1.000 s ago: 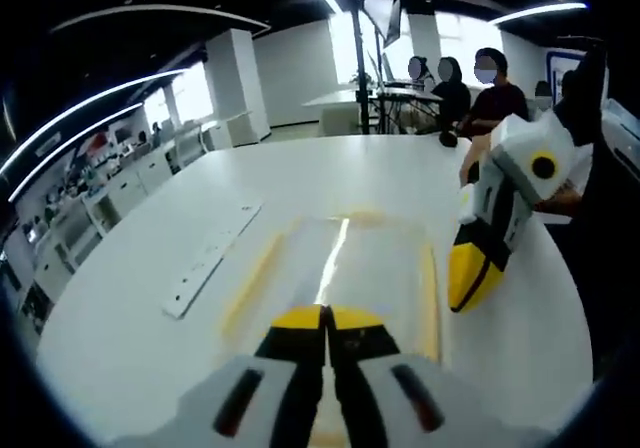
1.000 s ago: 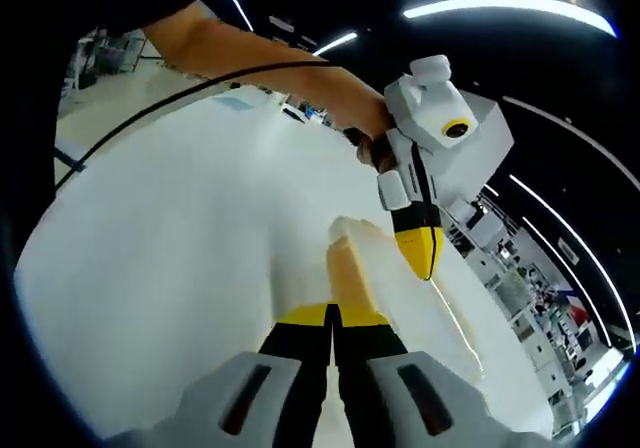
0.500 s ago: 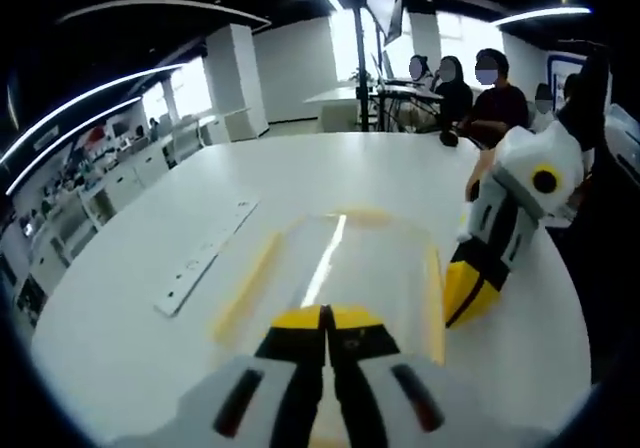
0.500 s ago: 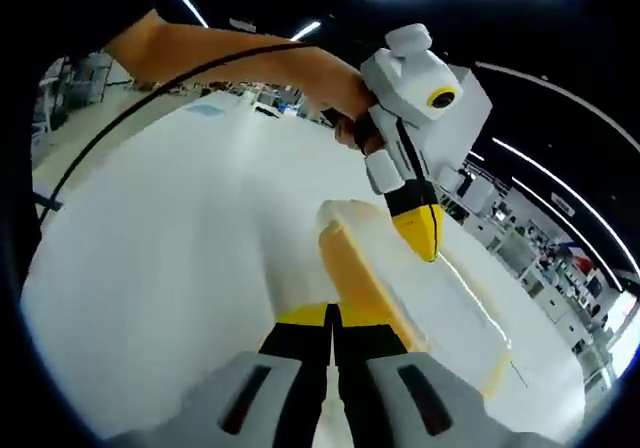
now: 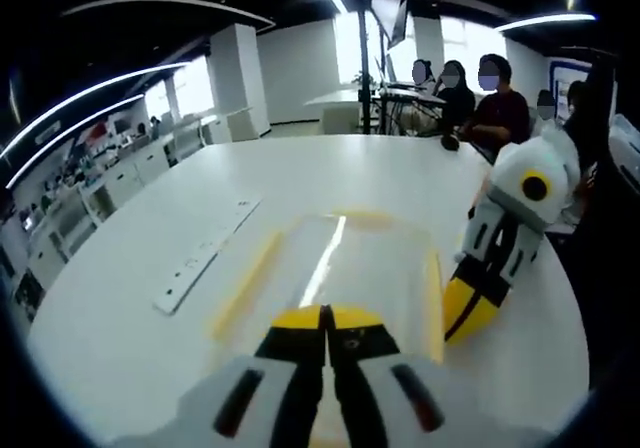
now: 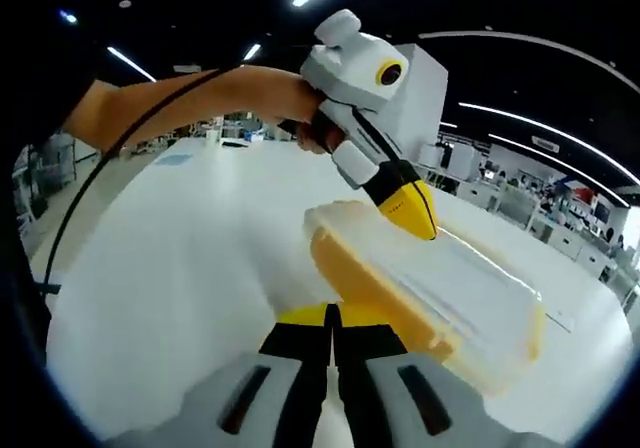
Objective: Snap each plastic latch of the storage box into its locked position after aligning the lid with the box until every specified latch is closed and the lid sits flush.
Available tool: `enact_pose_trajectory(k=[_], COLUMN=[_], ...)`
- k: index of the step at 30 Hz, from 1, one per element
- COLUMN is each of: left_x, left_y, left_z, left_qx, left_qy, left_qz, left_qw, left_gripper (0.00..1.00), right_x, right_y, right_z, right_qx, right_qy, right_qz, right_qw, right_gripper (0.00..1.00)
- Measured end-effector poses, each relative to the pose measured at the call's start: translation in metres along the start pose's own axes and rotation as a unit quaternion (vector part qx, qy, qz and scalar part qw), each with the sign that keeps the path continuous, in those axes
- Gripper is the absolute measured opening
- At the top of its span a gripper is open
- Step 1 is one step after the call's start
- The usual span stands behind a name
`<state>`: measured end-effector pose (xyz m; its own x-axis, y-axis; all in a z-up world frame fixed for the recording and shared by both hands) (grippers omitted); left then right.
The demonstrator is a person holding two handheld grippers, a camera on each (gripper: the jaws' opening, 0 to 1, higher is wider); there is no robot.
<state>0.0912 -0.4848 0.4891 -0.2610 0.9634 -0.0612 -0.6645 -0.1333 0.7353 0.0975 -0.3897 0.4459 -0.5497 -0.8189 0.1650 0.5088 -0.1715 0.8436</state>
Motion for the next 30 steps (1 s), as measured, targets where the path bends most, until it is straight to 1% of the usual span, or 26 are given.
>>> enact_pose_trajectory(k=[5,9,12,14,15,17,18,19,21,22,23,24,27,28,29,30], left_x=[0.001,0.003,0.003,0.003,0.003,0.003,0.005,0.005,0.008,0.009,0.01,0.01,0.01,0.017,0.029,0.038], left_y=[0.0,0.002,0.002,0.002,0.002,0.001,0.0,0.0,-0.001,-0.001,-0.001,-0.001,-0.002,-0.002,0.0,0.002], left_z=[0.001,0.0,0.0,-0.001,-0.001,0.0,0.0,0.0,0.001,0.001,0.001,0.001,0.001,0.001,0.002,0.001], left_qx=[0.009,-0.014,-0.027,-0.035,-0.037,-0.043,-0.046,-0.048,-0.055,-0.058,-0.061,-0.064,-0.071,-0.075,-0.069,-0.06], left_qy=[-0.001,0.003,0.005,0.005,0.006,0.005,0.002,0.001,-0.007,-0.008,-0.008,-0.009,-0.011,-0.034,-0.064,-0.078], left_qz=[0.003,-0.008,-0.01,-0.01,-0.011,-0.002,-0.006,-0.009,-0.013,-0.014,-0.016,-0.016,-0.008,-0.001,-0.003,-0.013], left_qw=[1.0,0.9999,0.9996,0.9993,0.9992,0.999,0.9989,0.9988,0.9984,0.9982,0.998,0.9978,0.9974,0.9966,0.9956,0.9951], left_gripper=[0.0,0.0,0.0,0.0,0.0,0.0,0.0,0.0,0.0,0.0,0.0,0.0,0.0,0.0,0.0,0.0], right_x=[-0.002,-0.006,-0.008,-0.008,-0.01,-0.01,-0.01,-0.009,-0.01,-0.009,-0.01,-0.01,-0.011,-0.011,-0.011,-0.01], right_y=[0.0,0.004,0.005,0.004,0.003,0.004,0.003,0.003,0.003,0.004,0.003,0.003,0.001,0.001,0.001,0.001], right_z=[-0.008,-0.012,-0.013,-0.015,-0.016,-0.016,-0.016,-0.016,-0.016,-0.016,-0.017,-0.017,-0.021,-0.021,-0.021,-0.021], right_qx=[-0.004,-0.006,-0.011,-0.014,-0.015,-0.009,-0.009,-0.011,-0.006,-0.007,-0.009,-0.012,-0.012,-0.014,-0.014,-0.013], right_qy=[0.005,0.012,0.02,-0.001,-0.004,0.006,0.004,-0.01,-0.004,-0.002,-0.004,-0.011,-0.006,-0.012,-0.016,-0.01], right_qz=[0.013,0.031,0.03,0.074,0.08,0.06,0.067,0.109,0.089,0.088,0.095,0.111,0.113,0.122,0.13,0.129], right_qw=[0.9999,0.9994,0.9993,0.9971,0.9966,0.9981,0.9977,0.9939,0.996,0.9961,0.9954,0.9937,0.9934,0.9923,0.9913,0.9915], right_gripper=[0.0,0.0,0.0,0.0,0.0,0.0,0.0,0.0,0.0,0.0,0.0,0.0,0.0,0.0,0.0,0.0])
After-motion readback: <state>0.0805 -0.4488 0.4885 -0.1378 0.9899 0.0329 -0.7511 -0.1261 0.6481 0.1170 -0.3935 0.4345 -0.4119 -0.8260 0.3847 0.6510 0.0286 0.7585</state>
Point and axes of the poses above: the point that each gripper's makers call its tool centre point, and the gripper's own axes: z roughly backward along the fingers, x roughly to its right, y roughly out of its top, the point moved 1 cm from there along z, roughly backward along the fingers, and after that the axes turned 10 degrees about -x, right-handed, at the moved point
